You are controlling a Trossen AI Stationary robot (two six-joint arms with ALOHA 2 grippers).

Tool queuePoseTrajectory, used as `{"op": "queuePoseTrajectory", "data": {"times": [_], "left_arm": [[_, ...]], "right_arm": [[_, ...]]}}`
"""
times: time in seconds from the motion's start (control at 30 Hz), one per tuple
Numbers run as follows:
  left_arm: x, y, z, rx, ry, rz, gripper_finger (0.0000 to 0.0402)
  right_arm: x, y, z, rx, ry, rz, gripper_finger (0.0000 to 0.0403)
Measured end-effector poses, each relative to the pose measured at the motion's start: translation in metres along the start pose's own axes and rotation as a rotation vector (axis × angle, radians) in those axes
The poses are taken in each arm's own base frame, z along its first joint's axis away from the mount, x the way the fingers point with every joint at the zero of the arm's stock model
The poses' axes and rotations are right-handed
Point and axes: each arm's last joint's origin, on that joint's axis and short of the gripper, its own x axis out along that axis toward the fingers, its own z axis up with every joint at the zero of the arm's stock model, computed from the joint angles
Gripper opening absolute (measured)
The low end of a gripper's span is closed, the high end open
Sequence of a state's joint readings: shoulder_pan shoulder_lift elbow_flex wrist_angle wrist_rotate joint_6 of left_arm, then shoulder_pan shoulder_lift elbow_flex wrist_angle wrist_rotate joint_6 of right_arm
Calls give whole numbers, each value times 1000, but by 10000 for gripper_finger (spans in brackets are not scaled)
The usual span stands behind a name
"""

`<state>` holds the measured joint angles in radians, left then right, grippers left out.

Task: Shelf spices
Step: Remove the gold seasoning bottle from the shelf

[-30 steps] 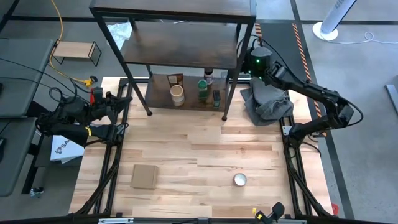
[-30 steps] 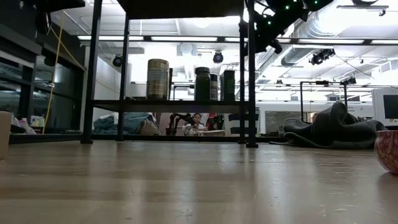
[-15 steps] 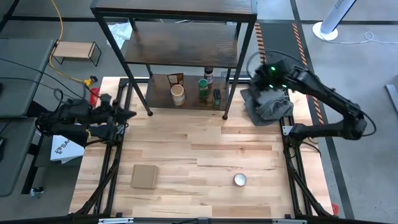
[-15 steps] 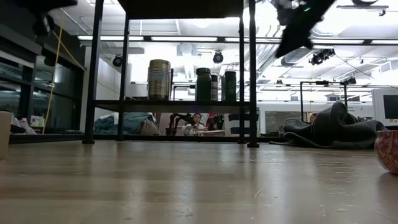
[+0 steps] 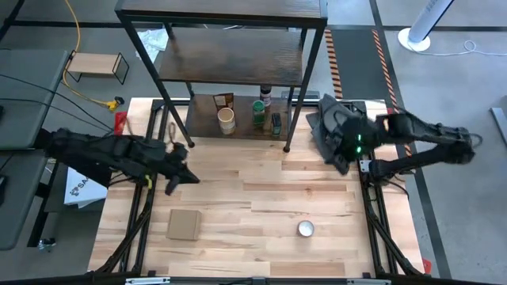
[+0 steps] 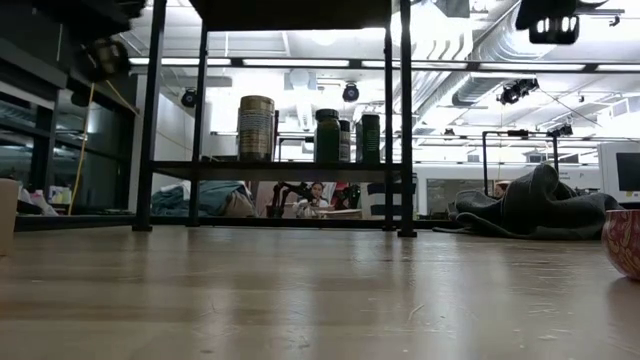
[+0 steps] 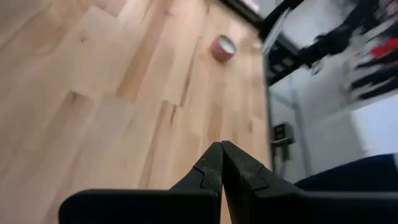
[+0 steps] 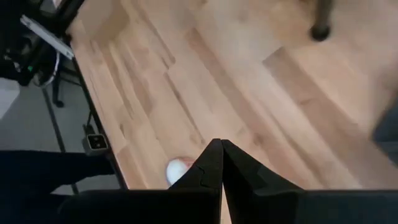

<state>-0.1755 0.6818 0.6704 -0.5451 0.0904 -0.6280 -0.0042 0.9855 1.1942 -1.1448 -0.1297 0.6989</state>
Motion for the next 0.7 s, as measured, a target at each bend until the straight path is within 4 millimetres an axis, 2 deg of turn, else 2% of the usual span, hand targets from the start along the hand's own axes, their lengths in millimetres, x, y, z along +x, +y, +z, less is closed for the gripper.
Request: {"op": "queuePoseTrajectory", "data": {"times": [0.07,0.17,0.3,0.4,0.57,0.7], "left_arm": [[10,-8,3,28,29,58,0],[13,-23,9,62,-7,156,0],[8,-32,13,2,-263,406,0],[6,-31,14,-77,-468,561,0],[11,-31,19,-37,-486,592,13],[17,-27,24,-35,-439,568,61]], "right_arm": [[9,15,-8,-8,5,-30,0],[24,35,-21,0,-20,-91,0],[45,56,-29,82,-128,-166,0],[62,63,-29,101,-198,-247,0],[87,69,-21,104,-211,-277,2],[98,73,-16,1,-181,-263,29]]}}
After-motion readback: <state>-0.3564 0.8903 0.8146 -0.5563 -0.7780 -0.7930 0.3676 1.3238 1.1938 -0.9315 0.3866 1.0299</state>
